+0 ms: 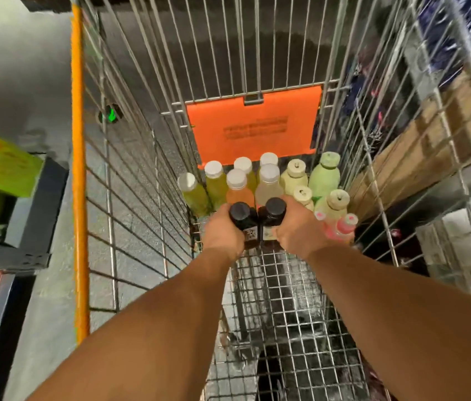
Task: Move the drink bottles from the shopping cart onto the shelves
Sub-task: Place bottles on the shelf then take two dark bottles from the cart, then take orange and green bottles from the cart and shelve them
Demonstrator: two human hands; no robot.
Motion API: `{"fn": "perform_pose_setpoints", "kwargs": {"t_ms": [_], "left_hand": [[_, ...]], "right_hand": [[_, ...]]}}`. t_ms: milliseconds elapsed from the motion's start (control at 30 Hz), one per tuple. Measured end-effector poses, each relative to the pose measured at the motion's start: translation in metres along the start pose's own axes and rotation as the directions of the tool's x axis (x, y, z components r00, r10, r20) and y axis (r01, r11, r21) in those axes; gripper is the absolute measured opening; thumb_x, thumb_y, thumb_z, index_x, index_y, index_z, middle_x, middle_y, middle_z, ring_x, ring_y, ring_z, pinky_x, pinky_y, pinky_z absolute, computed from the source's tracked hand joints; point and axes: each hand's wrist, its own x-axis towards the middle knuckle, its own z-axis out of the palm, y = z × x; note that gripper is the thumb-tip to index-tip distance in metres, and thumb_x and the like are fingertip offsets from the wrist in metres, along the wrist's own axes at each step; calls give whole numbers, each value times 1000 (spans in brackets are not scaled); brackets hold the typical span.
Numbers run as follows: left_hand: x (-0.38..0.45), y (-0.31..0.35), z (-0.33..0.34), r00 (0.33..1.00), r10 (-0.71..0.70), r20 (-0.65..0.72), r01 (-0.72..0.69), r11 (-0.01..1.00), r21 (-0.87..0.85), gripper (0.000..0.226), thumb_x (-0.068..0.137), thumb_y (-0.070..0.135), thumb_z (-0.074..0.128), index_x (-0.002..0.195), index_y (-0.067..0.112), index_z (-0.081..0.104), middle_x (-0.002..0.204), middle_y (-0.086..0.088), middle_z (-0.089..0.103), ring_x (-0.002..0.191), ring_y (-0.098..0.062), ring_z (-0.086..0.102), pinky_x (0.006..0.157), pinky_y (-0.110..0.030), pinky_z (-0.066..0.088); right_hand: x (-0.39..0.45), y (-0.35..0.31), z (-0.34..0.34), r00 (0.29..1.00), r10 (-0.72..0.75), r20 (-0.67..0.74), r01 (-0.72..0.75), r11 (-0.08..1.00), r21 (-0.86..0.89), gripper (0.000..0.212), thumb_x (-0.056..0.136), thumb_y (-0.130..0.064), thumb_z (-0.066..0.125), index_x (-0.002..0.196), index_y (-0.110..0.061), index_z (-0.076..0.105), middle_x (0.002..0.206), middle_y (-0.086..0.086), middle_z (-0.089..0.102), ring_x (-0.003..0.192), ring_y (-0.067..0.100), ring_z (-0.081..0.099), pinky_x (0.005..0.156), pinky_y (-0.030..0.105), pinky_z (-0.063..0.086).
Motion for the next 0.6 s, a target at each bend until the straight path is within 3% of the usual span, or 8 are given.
{"fn": "perform_pose_setpoints", "kwargs": {"t_ms": [167,300,400,533,600], "left_hand": [[-3,4,-8,997,-44,58,44,999,-5,43,84,6,65,118,18,42,107,-9,62,94,-32,57,74,-33,38],[-15,17,-29,997,-5,73,7,1000,-17,56,81,5,67,131,19,47,118,-7,62,112,-32,59,84,-29,43],[-31,27,-56,995,87,56,-86,996,-14,56,78,12,75,128,16,50,124,-9,60,115,-33,57,99,-41,49],[-61,39,-104,970,232,69,-237,970,63,69,78,24,76,138,19,43,129,-11,56,117,-35,55,98,-49,48],[-82,41,-132,943,330,45,-333,935,119,60,79,23,73,133,17,48,126,-11,57,116,-35,54,97,-45,48]], "right_hand": [[-6,-21,0,986,167,20,-168,985,40,95,73,2,64,150,-31,21,134,8,46,122,29,48,100,45,45],[-27,-36,-12,991,125,-50,-127,991,-43,93,71,-2,60,149,-31,20,135,6,40,126,29,44,101,47,43],[-57,-54,-28,988,126,-93,-131,990,-53,87,74,2,54,147,-33,21,133,6,35,117,31,50,97,50,45],[-109,-87,-56,970,62,-235,-66,998,-9,69,79,3,48,141,-23,33,131,9,35,104,36,59,90,50,50],[-141,-107,-70,960,57,-272,-58,998,7,69,80,2,49,142,-21,32,136,10,33,104,37,59,91,51,50]]}}
